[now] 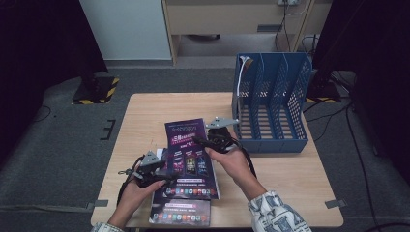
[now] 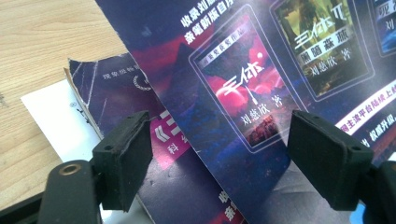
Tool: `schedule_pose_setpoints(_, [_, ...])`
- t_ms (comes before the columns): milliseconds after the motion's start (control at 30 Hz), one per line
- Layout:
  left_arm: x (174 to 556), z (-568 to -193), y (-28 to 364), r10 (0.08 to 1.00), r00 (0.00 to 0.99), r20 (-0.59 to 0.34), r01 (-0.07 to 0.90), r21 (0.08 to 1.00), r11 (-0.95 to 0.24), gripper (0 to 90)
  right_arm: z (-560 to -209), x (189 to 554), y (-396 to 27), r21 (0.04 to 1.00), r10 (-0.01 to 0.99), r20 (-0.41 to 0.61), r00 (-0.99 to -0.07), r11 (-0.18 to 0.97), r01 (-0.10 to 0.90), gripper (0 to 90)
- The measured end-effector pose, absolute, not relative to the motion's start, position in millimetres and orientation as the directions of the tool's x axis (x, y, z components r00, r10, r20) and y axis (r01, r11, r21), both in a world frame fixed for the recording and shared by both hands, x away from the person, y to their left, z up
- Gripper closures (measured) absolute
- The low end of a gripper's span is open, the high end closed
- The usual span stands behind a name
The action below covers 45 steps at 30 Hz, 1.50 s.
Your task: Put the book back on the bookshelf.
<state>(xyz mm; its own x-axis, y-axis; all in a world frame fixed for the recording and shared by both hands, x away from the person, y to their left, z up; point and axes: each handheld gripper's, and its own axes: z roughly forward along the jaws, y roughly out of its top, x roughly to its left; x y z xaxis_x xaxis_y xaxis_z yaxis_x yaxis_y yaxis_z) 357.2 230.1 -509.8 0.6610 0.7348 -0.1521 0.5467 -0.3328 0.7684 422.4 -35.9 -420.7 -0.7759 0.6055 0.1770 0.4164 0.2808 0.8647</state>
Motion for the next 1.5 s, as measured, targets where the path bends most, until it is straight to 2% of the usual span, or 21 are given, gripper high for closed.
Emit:
schedule_pose_setpoints(267, [357.4, -510.1, 228.2, 0.721, 0.675, -0.158, 0.547, 0.762, -0.346, 32.3, -417.4, 422.3, -31.9, 0.867, 0.604, 0.169, -0.779, 0.285, 0.409, 79.4])
schedule_pose_setpoints(500, [361.5, -508.8, 232.8, 0.735, 0.656, -0.175, 0.567, 0.757, -0.325, 53.3, -417.2, 422.2, -27.7, 0.860, 0.585, 0.181, -0.791, 0.297, 0.416, 79.4])
schedule_pose_setpoints(733, [362.4, -506.2, 232.2, 0.745, 0.650, -0.152, 0.561, 0.757, -0.335, 73.5, -420.9, 425.3, -27.0, 0.847, 0.587, 0.184, -0.789, 0.313, 0.430, 79.2])
schedule_pose_setpoints(833, [362.5, -505.5, 231.2, 0.746, 0.650, -0.145, 0.559, 0.756, -0.340, 76.1, -422.0, 427.7, -28.4, 0.837, 0.590, 0.193, -0.784, 0.317, 0.445, 78.6])
schedule_pose_setpoints(1167, [362.2, -505.0, 230.3, 0.748, 0.651, -0.131, 0.555, 0.754, -0.351, 77.0, -421.5, 435.7, -28.9, 0.810, 0.568, 0.202, -0.798, 0.361, 0.462, 75.3])
schedule_pose_setpoints(1500, [361.6, -505.6, 230.3, 0.747, 0.652, -0.128, 0.550, 0.759, -0.349, 76.9, -422.1, 445.3, -18.7, 0.791, 0.551, 0.226, -0.804, 0.377, 0.481, 65.8])
